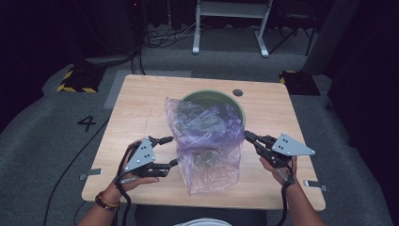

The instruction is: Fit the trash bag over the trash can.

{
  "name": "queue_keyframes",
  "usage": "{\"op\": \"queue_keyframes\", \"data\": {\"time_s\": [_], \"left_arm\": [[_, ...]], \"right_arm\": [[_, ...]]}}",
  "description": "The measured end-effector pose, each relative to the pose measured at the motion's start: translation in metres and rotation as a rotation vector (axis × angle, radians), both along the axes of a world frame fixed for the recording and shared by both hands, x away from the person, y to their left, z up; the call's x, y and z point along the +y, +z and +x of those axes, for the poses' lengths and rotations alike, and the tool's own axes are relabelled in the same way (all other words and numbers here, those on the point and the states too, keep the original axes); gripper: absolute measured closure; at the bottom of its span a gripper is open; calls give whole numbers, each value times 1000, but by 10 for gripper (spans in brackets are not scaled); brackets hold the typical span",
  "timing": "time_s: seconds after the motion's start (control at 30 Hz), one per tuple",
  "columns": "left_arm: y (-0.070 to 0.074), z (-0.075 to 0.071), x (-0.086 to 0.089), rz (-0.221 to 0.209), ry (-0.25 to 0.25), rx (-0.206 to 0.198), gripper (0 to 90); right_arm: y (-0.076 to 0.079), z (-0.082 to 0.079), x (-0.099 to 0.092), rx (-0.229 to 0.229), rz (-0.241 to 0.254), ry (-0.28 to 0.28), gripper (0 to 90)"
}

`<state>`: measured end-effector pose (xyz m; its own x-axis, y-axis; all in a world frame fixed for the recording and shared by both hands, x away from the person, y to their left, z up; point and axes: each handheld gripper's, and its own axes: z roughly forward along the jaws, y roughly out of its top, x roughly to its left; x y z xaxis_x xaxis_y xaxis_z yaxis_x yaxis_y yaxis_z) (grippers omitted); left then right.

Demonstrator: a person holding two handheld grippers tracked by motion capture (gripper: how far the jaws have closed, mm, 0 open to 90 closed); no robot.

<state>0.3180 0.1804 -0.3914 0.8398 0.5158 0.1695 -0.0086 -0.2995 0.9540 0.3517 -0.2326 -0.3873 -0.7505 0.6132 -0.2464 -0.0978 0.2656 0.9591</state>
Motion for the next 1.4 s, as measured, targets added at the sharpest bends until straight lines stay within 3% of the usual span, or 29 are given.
{"op": "queue_keyframes", "data": {"time_s": [0.17, 0.27, 0.37, 0.6, 0.7, 0.77, 1.0, 1.13, 1.4], "left_arm": [[12, 3, 14, -88, 28, 21, 207], [20, 10, 15, -95, 15, 54, 180], [24, 20, 12, -107, 42, 89, 176], [17, 43, 1, -83, 59, 141, 183], [13, 49, -1, -56, 90, 133, 306], [12, 50, -1, -62, 100, 123, 415], [14, 43, -2, -35, 105, 66, 596], [16, 39, -3, -30, 104, 44, 622], [16, 35, -5, 2, 99, 24, 702]], "right_arm": [[0, 1, 1, -4, 6, -5, 888], [0, 3, 2, -6, 15, -8, 876], [1, 3, 2, -7, 17, -10, 866], [2, 4, 2, -2, 21, -16, 816], [4, 4, 0, 3, 27, -32, 726], [6, 2, -1, 4, 34, -35, 625], [24, -16, 4, -10, 39, -26, 438], [36, -34, 16, -25, 18, 27, 397], [56, -73, 44, -61, -10, 187, 319]]}}
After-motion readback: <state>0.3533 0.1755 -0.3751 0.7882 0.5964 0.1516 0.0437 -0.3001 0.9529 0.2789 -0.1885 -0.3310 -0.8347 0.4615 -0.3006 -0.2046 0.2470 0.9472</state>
